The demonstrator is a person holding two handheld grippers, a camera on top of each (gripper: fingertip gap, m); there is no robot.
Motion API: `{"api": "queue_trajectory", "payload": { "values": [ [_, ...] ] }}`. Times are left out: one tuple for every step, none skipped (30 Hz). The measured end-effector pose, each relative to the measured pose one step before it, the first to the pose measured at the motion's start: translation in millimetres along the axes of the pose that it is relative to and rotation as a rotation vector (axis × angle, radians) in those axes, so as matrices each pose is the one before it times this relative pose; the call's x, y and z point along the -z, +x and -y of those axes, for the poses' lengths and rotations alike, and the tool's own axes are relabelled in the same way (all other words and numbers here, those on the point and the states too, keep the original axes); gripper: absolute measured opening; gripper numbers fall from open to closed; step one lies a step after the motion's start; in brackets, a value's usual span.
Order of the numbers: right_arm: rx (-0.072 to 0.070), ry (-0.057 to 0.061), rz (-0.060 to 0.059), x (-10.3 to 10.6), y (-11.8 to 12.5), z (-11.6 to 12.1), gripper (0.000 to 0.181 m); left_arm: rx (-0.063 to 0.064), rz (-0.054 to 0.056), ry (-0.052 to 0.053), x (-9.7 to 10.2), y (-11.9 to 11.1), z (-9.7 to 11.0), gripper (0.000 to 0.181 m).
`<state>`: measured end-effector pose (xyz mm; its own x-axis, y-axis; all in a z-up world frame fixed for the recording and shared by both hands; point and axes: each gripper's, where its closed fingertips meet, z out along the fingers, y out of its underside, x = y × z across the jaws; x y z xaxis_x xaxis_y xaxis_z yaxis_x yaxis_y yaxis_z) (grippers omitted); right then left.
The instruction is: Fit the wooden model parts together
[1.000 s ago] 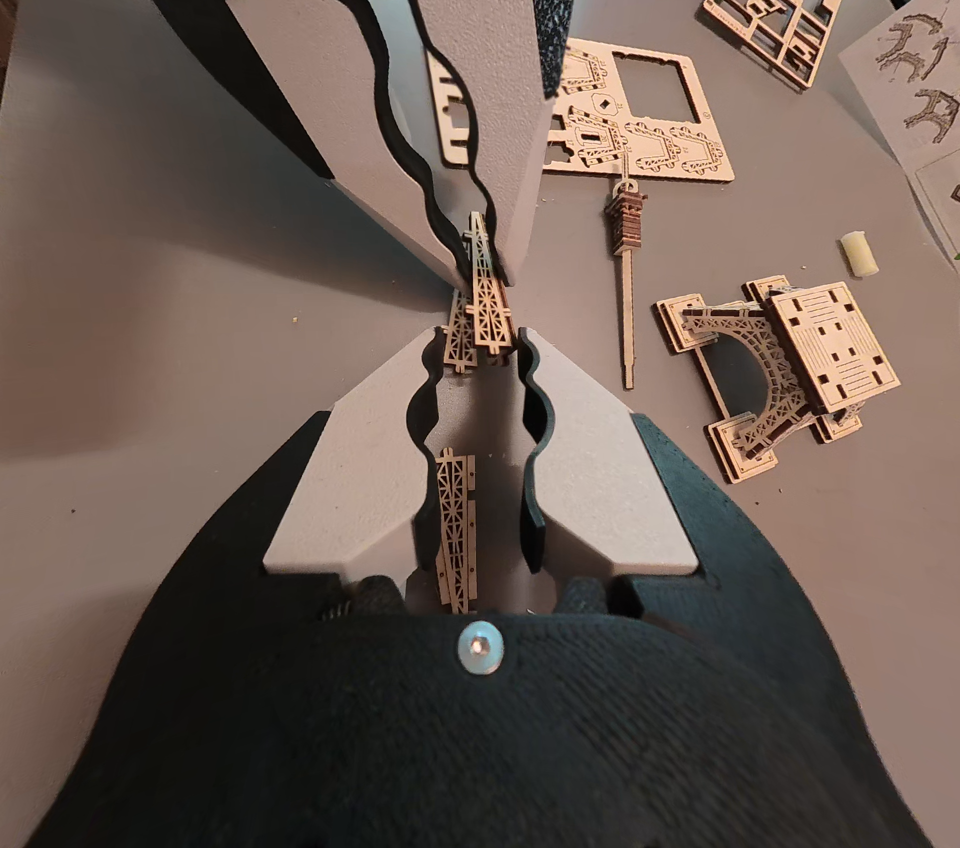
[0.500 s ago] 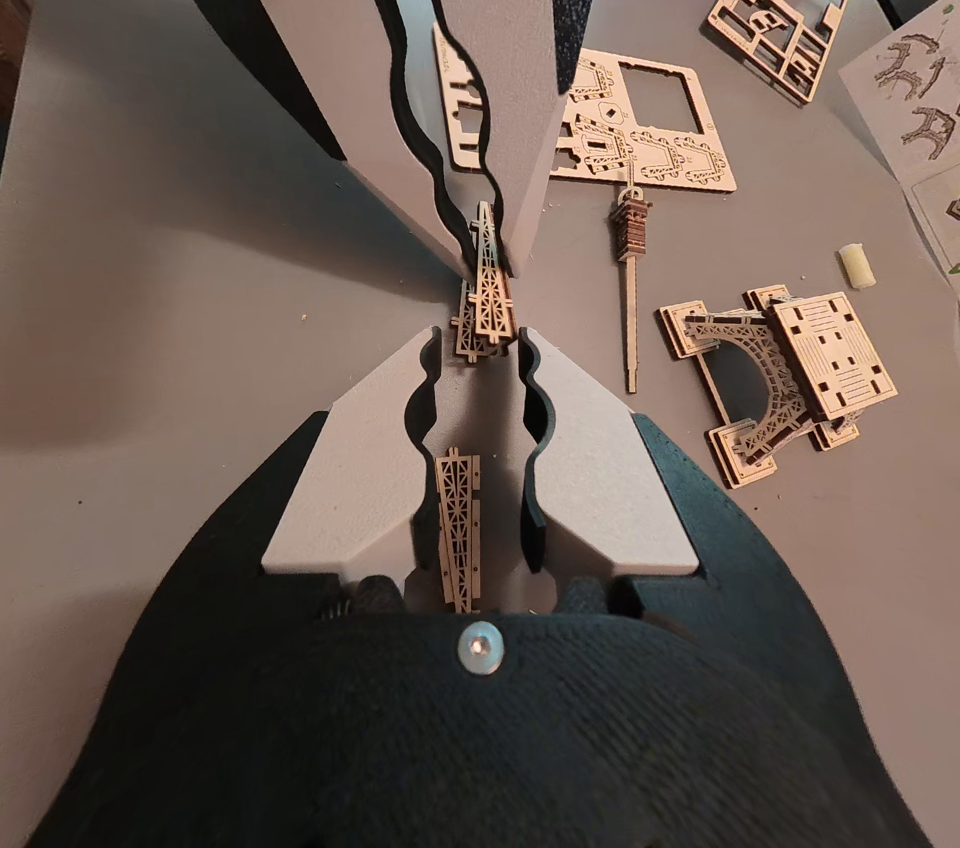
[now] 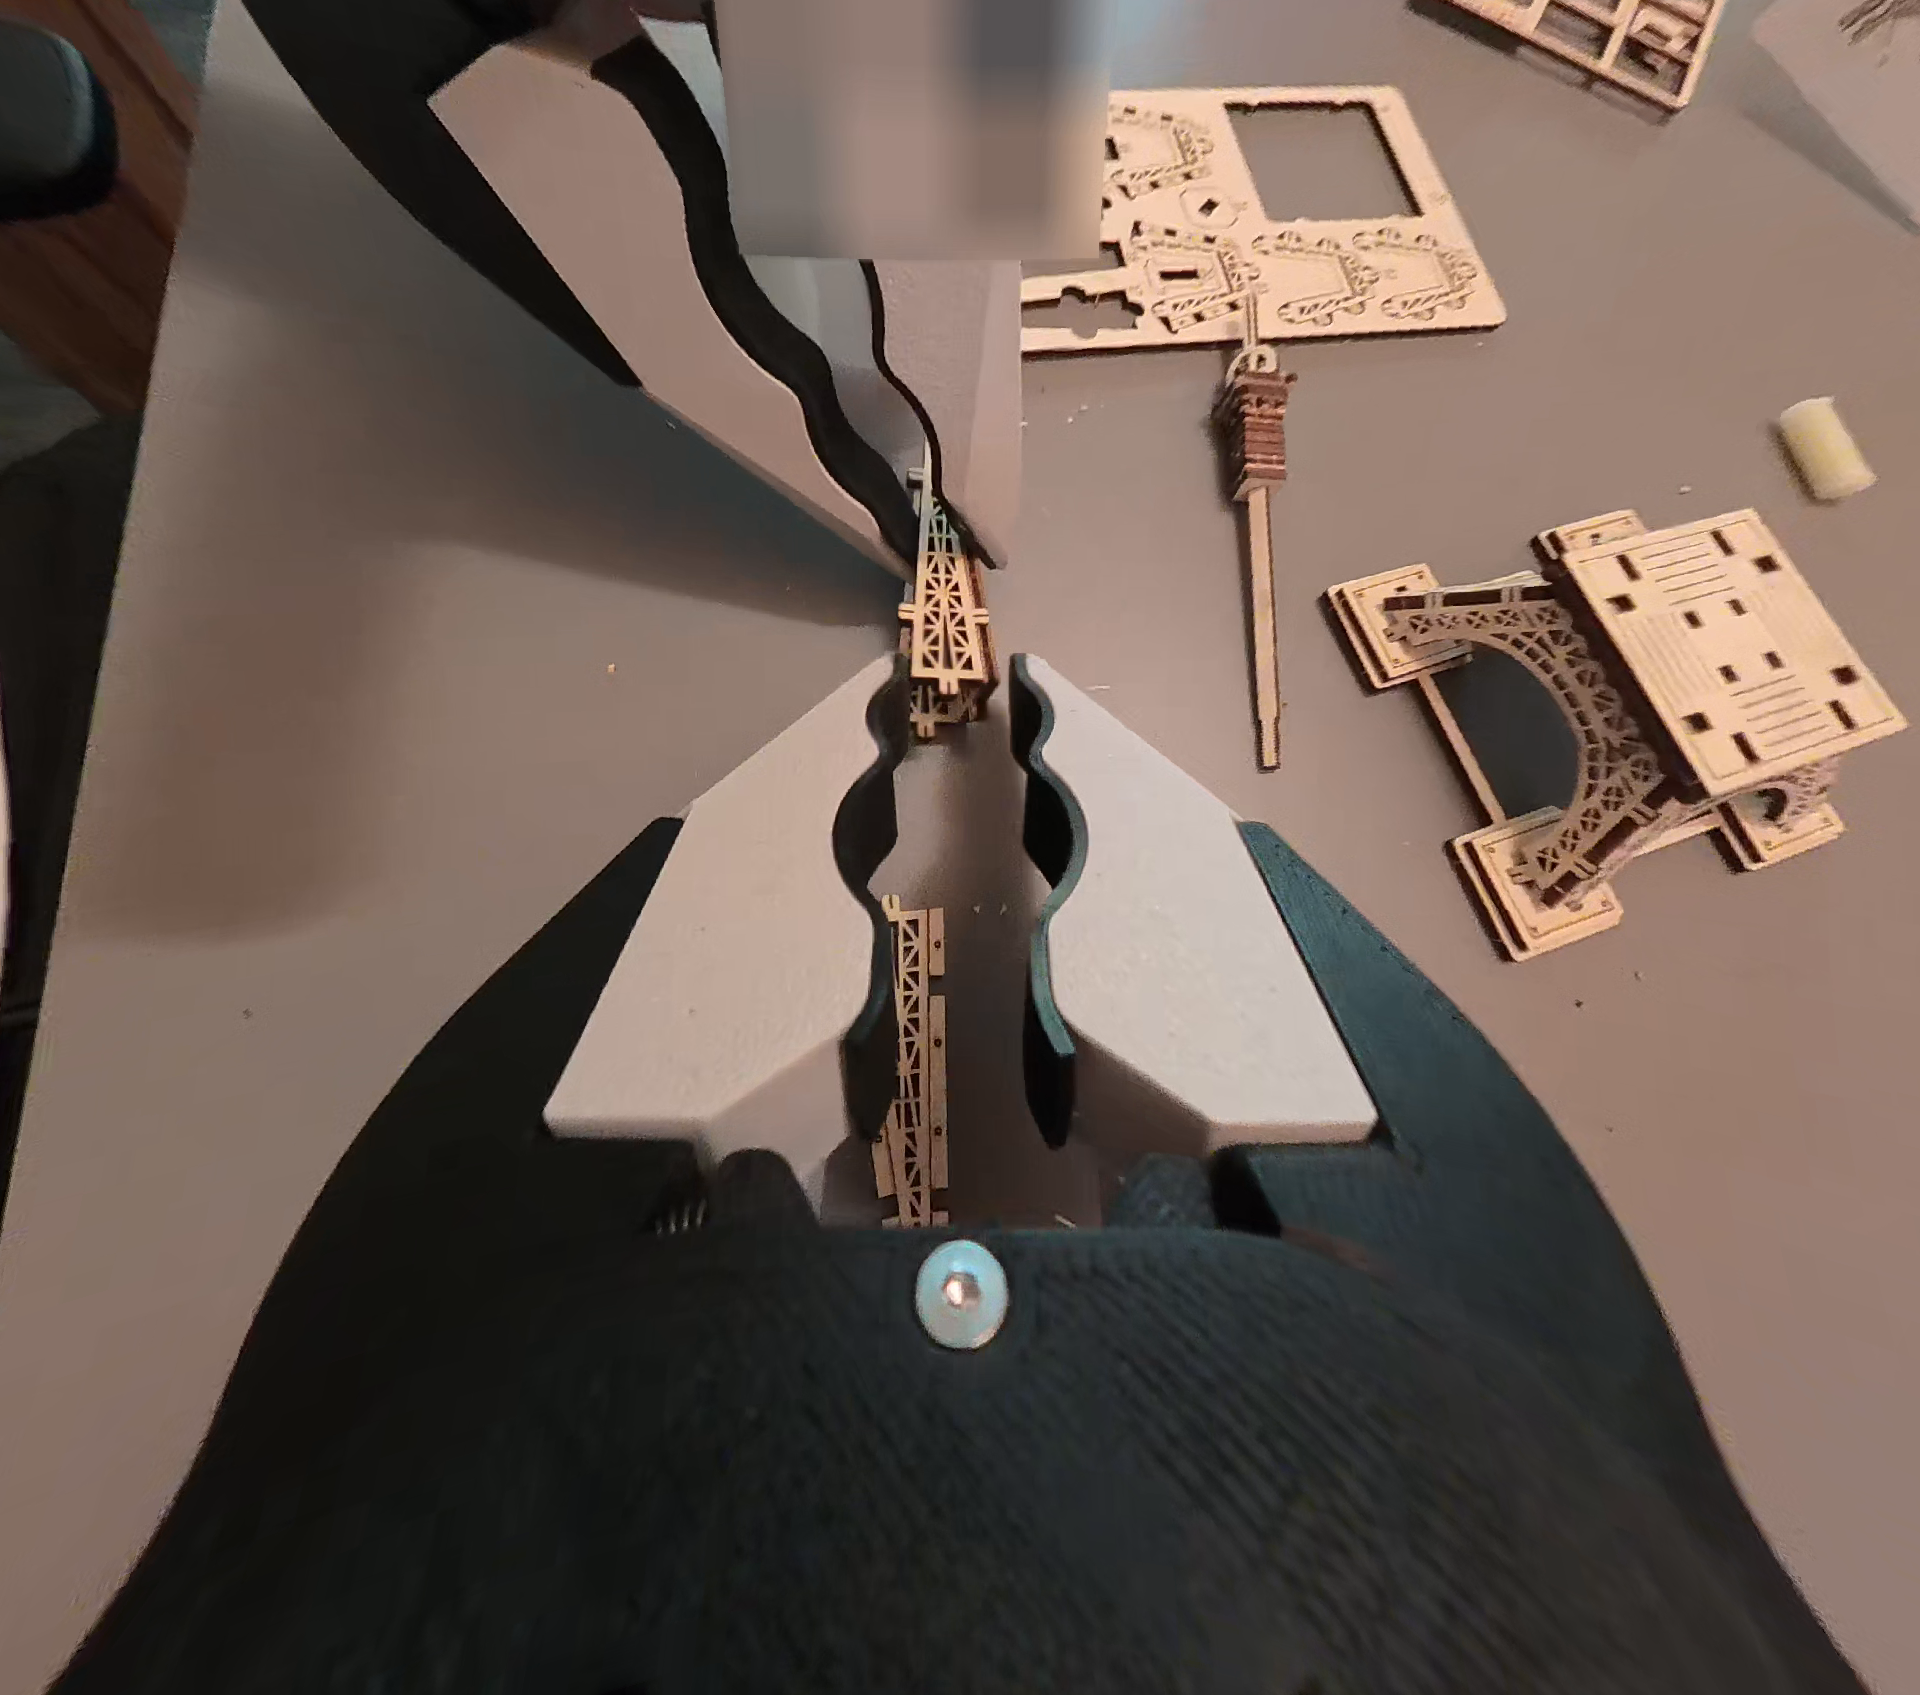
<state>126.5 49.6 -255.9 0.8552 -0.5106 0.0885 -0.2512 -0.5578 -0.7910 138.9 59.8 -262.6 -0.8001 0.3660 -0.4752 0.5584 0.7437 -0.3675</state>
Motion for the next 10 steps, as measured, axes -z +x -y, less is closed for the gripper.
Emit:
{"api": "queue_trajectory", "payload": {
  "values": [
    [-0.0066, -0.0098, 0.0089, -1.08, -0.37, -1.15, 0.016, 0.0057, -0.0051, 0.0009, -0.13, 0.02, -0.06, 0.009],
    [-0.004, -0.004, 0.0089, -0.45, -0.65, -0.44, 0.015, 0.0025, -0.0048, 0.0029, -0.08, 0.09, 0.0, 0.009],
    [-0.0039, -0.0005, 0.0031, -0.07, 0.04, -0.04, 0.014, 0.0031, -0.0049, 0.0039, -0.04, -0.01, -0.01, 0.009],
    [-0.0043, 0.0005, 0.0031, 0.1, 0.04, 0.03, 0.014, 0.0075, -0.0062, 0.0029, -0.04, 0.03, 0.0, 0.009],
    [-0.005, 0.0, 0.004, -0.01, 0.04, -0.06, 0.014, 0.0058, -0.006, 0.0019, -0.15, 0.02, -0.08, 0.009],
    [-0.0032, -0.0029, 0.0045, 0.09, 0.22, -0.64, 0.015, 0.0025, -0.0051, 0.0014, -0.03, -0.02, 0.06, 0.009],
    [0.0041, -0.0161, -0.0022, 0.36, 1.03, -3.69, 0.015, 0.0049, -0.005, 0.0013, -0.12, -0.07, 0.03, 0.009],
    [-0.0022, -0.0061, -0.0084, 1.14, 2.02, -2.15, 0.017, 0.0084, -0.0057, 0.0024, -0.1, 0.03, -0.01, 0.009],
    [-0.0042, 0.0012, -0.0078, 1.35, 1.7, -1.08, 0.017, 0.0086, -0.0057, 0.0025, -0.12, -0.04, -0.03, 0.009],
    [-0.0031, 0.0056, -0.0064, 0.72, 1.06, 0.62, 0.018, 0.0014, -0.0028, 0.0017, -0.06, 0.06, -0.06, 0.009]
  ]
}}
